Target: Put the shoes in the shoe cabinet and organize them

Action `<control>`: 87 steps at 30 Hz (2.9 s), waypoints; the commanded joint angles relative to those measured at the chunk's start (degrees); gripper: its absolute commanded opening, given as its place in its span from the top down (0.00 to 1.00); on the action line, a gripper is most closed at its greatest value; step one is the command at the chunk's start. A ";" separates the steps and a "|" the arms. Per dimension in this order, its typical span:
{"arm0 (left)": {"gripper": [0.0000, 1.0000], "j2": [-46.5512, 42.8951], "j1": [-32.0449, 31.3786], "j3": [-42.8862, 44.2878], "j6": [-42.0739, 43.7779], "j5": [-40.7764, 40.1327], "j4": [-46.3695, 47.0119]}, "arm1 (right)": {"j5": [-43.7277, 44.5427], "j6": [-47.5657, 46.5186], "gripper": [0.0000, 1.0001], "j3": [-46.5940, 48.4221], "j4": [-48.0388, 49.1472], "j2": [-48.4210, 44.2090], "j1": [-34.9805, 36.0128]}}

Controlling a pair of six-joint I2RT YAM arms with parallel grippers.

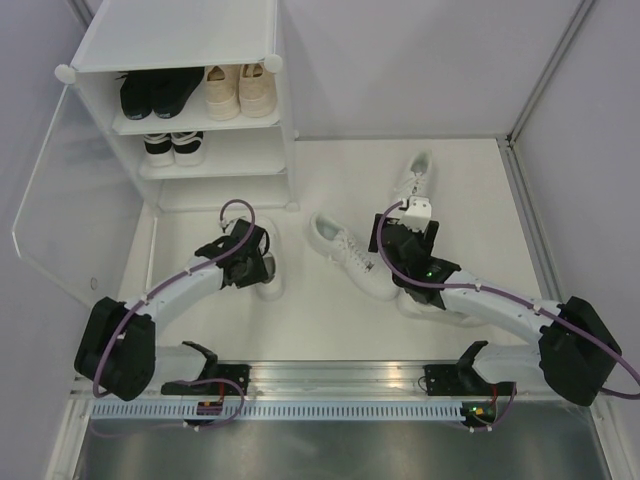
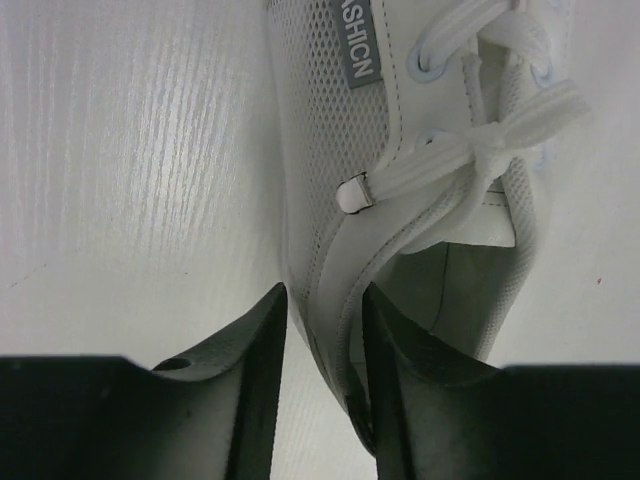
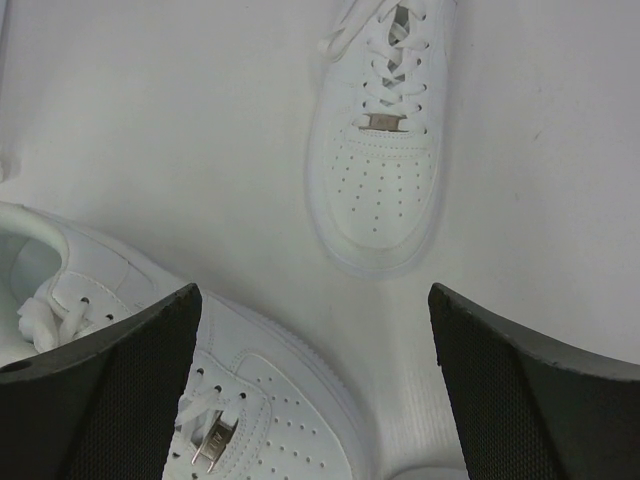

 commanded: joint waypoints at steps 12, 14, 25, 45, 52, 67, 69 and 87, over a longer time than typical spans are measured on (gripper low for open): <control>0.98 -9.13 1.25 11.72 3.13 -10.26 -12.18 | -0.36 1.97 0.02 0.57 1.44 0.63 -1.18; 0.98 -9.66 2.74 17.16 6.10 -9.92 -15.17 | -0.27 1.97 0.02 0.66 1.35 0.37 -1.27; 0.98 3.84 19.35 43.08 19.91 0.18 -18.61 | -0.10 2.32 0.02 0.66 0.73 -0.34 -1.45; 0.98 29.70 23.84 69.13 24.32 3.18 -19.49 | -0.54 2.06 0.02 1.98 -1.28 1.24 -1.80; 0.86 35.77 23.93 73.27 24.06 1.33 -18.53 | -0.71 2.06 0.02 2.59 -1.99 2.30 -1.71; 0.48 29.98 24.02 68.70 22.39 -0.43 -13.34 | -1.06 2.23 0.02 2.86 -2.17 3.00 -1.80; 0.41 26.48 24.02 66.25 22.12 -0.34 -12.02 | -1.33 2.32 0.02 2.86 -2.25 3.18 -1.71; 0.00 -1.75 23.76 21.16 32.49 11.35 23.30 | -3.70 1.71 0.02 2.77 -1.46 3.18 -1.71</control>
